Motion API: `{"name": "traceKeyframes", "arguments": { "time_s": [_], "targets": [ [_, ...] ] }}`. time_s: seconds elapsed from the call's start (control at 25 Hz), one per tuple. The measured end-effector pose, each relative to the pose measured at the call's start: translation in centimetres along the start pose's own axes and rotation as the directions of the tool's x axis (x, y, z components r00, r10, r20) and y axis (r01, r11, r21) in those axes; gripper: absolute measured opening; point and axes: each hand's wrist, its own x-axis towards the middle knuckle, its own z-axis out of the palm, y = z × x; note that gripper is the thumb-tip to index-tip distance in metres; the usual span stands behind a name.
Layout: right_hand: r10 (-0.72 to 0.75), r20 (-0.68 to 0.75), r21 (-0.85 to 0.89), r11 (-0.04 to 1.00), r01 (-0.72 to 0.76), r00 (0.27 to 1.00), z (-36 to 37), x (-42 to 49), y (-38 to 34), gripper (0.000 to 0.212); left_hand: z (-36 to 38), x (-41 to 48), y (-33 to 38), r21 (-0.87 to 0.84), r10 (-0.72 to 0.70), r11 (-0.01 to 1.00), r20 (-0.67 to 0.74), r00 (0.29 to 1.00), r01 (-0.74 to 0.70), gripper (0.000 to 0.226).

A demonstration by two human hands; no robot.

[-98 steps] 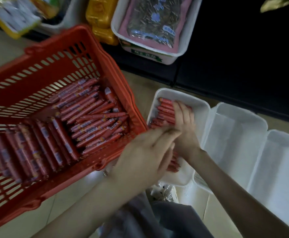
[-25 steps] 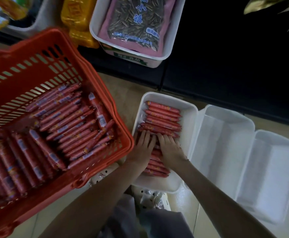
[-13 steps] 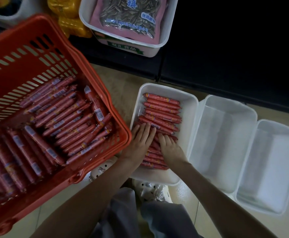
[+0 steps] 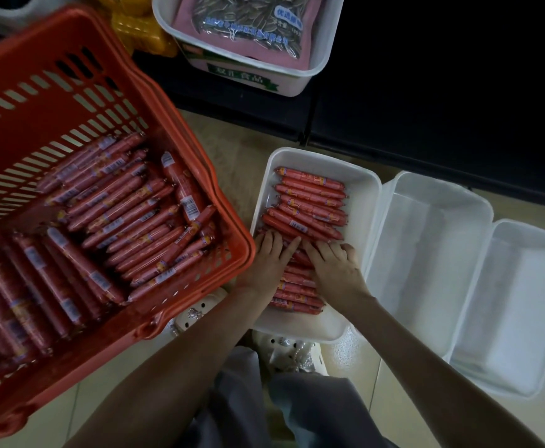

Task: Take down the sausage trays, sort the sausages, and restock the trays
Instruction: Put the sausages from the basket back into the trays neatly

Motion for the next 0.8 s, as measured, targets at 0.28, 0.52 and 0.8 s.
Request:
{"name": "traceKeyframes", "arguments": {
  "time_s": [0.28, 0.52, 0.8],
  "targets": [
    [0.179, 0.053, 0.035, 0.983, -0.181, 0.982, 0.9, -0.4, -1.9, 0.064, 0.9, -0.8, -0.5, 0.012, 0.128, 0.992, -0.163, 0.978, -0.127, 0.053],
    [0.149, 0.349, 0.013, 0.987, -0.163, 0.925, 1.4, 0.1, -1.1, 0.109, 0.0, -0.3, 0.1, -0.107, 0.144, 0.983, -0.081, 0.986, -0.152, 0.041],
    [-0.005, 0.435, 0.177, 0.981, -0.080, 0.901, -6.5, 2.5, -1.9, 0.080, -14.4, -1.6, -2.6, -0.606, 0.086, 0.779, -0.153, 0.984, -0.163, 0.060]
  ]
}}
